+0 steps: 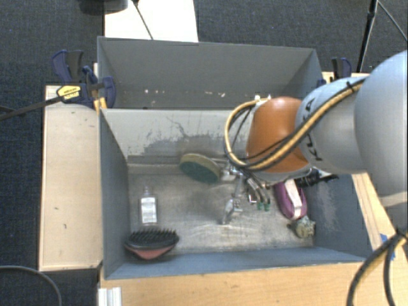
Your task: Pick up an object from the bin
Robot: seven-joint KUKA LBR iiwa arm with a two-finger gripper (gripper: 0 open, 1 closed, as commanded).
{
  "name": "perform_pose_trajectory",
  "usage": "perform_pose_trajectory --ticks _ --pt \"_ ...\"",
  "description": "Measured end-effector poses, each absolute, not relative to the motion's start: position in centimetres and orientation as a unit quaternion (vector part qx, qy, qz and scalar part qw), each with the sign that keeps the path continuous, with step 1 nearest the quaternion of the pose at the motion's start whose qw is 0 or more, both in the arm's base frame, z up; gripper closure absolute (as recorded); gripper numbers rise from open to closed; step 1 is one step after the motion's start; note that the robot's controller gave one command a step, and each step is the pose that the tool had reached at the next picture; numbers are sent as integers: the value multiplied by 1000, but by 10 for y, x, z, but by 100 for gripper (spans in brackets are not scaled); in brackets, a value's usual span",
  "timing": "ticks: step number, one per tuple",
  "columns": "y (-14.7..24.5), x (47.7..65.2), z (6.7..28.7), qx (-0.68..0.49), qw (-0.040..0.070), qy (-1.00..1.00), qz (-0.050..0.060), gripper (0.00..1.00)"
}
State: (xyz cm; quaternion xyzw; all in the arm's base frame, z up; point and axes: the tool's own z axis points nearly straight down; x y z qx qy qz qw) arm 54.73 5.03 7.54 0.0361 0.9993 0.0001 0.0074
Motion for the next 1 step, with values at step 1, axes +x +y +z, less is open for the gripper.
perform_pose_trajectory --ticks 1 --pt "87 563 76 154 -4 988 -5 0"
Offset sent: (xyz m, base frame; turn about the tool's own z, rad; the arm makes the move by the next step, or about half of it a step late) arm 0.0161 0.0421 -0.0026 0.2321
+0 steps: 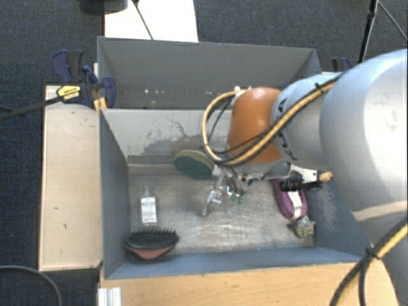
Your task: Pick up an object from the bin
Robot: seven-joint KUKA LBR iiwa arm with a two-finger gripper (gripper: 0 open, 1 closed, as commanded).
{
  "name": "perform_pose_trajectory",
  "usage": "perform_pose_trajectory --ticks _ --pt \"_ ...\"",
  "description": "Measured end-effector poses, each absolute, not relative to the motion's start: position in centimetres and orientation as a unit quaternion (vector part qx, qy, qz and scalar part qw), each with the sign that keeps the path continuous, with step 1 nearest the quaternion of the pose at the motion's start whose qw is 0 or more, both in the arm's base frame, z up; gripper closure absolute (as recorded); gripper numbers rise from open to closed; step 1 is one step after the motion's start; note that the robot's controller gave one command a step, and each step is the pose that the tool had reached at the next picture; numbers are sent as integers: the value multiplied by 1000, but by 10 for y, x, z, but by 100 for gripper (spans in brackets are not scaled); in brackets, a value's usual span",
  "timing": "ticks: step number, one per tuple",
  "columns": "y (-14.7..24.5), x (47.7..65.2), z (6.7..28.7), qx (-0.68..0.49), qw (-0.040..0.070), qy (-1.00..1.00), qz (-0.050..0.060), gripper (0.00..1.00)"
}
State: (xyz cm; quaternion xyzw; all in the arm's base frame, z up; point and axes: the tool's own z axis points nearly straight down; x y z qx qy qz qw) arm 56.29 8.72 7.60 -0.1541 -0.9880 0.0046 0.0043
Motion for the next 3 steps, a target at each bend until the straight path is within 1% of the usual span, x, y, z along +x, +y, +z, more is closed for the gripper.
perform_pose_trajectory --ticks 1,2,3 --pt "42 585 74 -222 5 -975 -3 0" --pt "38 590 77 -222 -7 -975 -2 100" --pt "64 563 182 -318 -4 -948 -2 100"
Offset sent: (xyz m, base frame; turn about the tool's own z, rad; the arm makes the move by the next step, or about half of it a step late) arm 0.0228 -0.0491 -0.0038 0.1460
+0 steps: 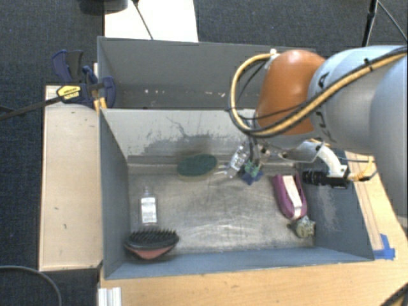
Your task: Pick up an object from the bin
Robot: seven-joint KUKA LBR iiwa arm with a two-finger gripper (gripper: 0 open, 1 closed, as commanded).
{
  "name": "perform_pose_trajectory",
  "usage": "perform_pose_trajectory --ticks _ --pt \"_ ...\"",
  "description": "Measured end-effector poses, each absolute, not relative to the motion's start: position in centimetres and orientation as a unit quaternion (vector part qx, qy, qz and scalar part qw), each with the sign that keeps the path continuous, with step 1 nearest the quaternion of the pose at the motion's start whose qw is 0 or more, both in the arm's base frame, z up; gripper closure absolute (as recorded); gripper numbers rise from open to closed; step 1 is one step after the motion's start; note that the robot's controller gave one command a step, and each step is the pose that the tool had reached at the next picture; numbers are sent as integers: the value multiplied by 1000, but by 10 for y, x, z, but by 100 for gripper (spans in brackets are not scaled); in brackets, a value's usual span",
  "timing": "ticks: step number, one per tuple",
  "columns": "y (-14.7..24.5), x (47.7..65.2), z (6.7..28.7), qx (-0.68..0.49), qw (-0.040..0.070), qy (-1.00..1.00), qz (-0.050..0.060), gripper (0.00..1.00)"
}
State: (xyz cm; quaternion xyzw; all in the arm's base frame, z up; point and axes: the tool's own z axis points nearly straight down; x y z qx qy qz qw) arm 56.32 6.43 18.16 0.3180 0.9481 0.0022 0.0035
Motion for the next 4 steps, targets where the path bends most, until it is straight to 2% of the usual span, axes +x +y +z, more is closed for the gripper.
perform_pose_trajectory --ticks 1,2,3,4 --pt "78 573 249 308 5 951 2 100" --pt "77 571 245 308 1 951 0 0" --pt "66 591 103 473 1 881 1 0" --pt "-5 571 105 379 0 926 -1 0"
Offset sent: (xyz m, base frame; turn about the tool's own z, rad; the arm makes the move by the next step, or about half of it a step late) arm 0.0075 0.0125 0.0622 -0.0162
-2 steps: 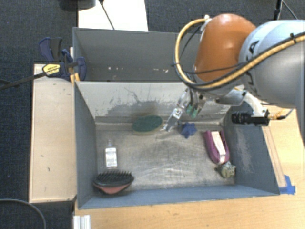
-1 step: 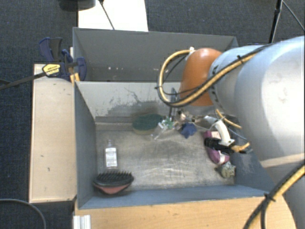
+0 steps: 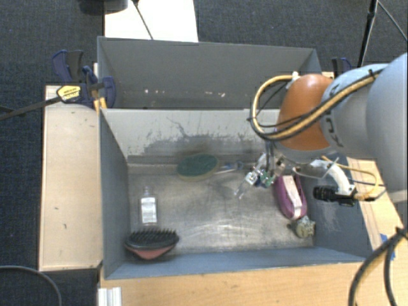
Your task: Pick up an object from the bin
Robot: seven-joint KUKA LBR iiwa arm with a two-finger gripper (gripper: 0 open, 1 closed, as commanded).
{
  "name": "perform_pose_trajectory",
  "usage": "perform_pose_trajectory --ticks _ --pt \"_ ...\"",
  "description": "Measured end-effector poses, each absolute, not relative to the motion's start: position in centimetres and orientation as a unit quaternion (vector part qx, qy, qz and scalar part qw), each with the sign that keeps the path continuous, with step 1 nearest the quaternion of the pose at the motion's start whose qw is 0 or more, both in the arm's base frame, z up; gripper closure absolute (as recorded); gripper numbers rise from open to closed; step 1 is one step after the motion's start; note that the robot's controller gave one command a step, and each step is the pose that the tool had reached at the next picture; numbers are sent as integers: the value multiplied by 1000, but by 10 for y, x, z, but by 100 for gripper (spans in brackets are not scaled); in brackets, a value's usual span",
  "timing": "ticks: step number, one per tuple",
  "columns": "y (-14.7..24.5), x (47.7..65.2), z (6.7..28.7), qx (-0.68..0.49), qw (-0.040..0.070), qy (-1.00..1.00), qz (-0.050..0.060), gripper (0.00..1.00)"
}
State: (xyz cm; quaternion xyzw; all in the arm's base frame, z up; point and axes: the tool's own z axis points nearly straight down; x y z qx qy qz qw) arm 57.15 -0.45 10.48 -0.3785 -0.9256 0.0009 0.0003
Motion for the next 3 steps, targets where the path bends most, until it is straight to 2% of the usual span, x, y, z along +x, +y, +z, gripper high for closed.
perform_pose_trajectory --ticks 1,2,3 --pt "-54 580 98 -342 -2 -940 0 0" --pt "-52 580 98 -341 -2 -940 0 100" --pt "-46 566 218 -331 -5 -944 -1 100"
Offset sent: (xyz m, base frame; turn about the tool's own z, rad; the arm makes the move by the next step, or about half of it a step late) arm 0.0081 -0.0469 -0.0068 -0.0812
